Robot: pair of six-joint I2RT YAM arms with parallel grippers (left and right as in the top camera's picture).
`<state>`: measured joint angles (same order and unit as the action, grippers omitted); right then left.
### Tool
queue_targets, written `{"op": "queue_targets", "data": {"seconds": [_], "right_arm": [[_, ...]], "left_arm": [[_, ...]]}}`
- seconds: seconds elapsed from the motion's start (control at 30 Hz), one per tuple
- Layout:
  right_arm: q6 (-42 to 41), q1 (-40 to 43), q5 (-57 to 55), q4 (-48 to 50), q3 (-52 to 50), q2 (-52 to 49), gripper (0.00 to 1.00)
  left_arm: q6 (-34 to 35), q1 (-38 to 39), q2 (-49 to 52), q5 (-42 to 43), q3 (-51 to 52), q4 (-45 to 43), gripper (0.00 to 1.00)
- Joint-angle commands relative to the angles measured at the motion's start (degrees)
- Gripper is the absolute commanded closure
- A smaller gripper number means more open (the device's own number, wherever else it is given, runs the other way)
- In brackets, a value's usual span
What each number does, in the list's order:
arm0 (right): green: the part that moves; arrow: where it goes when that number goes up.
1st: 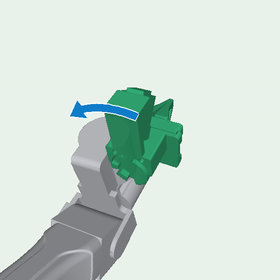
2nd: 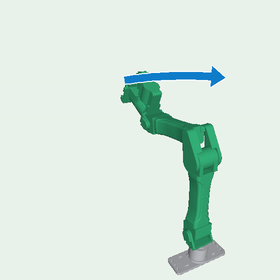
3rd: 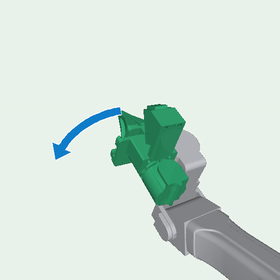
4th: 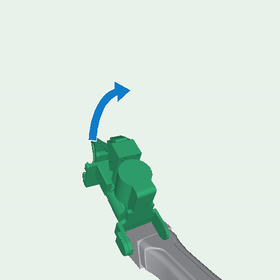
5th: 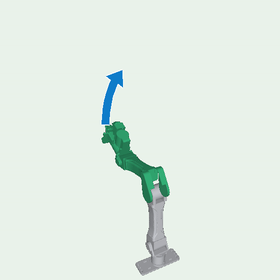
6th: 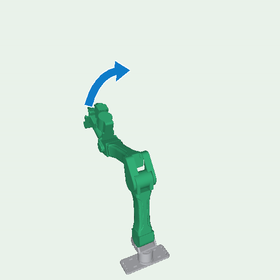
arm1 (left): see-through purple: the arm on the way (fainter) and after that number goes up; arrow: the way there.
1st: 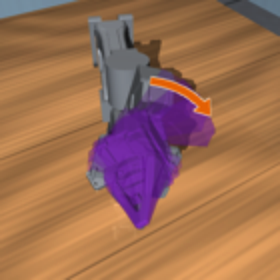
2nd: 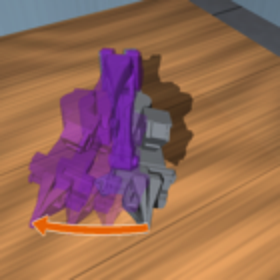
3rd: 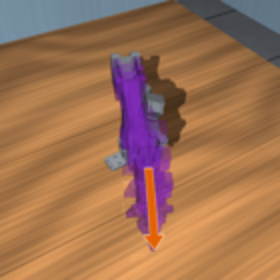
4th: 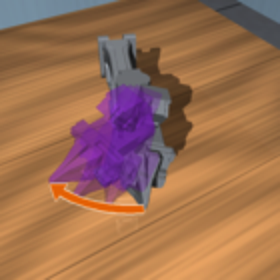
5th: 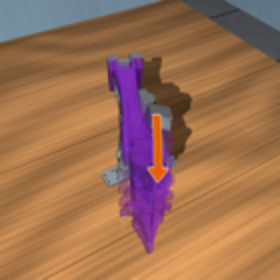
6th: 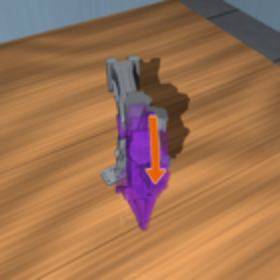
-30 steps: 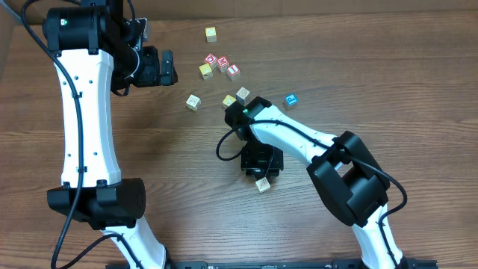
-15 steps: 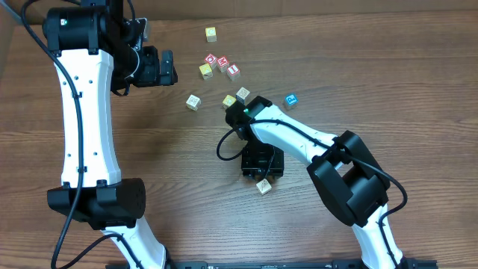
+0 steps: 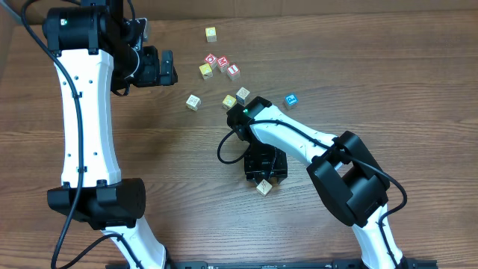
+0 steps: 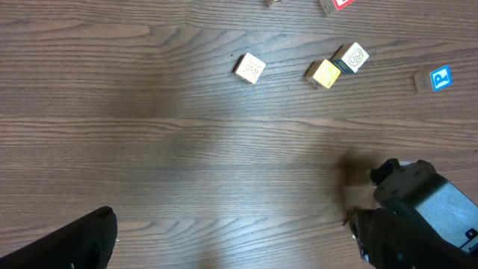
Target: Flip 5 blocks
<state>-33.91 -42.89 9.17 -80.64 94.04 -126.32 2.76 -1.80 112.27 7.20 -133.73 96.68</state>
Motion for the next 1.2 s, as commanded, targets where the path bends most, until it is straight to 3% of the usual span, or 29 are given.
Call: {"op": "queue_targets", "data": {"seconds": [0.0, 0.27, 0.63, 0.83, 1.17], "right_arm": [[1.4, -0.2, 0.0, -0.1, -0.3, 0.2, 0.49], [1.4, -0.2, 1.4, -1.6, -0.3, 0.2, 0.36], [-3.8, -2.8, 4.4, -0.6, -0.7, 0.2, 0.38], [-3.9, -4.0, 3.3, 0.6, -1.0, 0.2, 0.45], [-3.7, -4.0, 0.5, 6.0, -1.0, 0.2, 0.47]], "left_arm": [[-0.7, 0.3, 0.5, -0.3, 0.2, 0.1, 0.00], [-0.7, 0.3, 0.5, -0.3, 0.2, 0.1, 0.00], [-0.7, 0.3, 0.5, -0.3, 0.2, 0.1, 0.00], [-0.7, 0.3, 0.5, -0.3, 0.2, 0.1, 0.00], [-0.7, 0.3, 0.5, -0.3, 0.2, 0.1, 0.00]]}}
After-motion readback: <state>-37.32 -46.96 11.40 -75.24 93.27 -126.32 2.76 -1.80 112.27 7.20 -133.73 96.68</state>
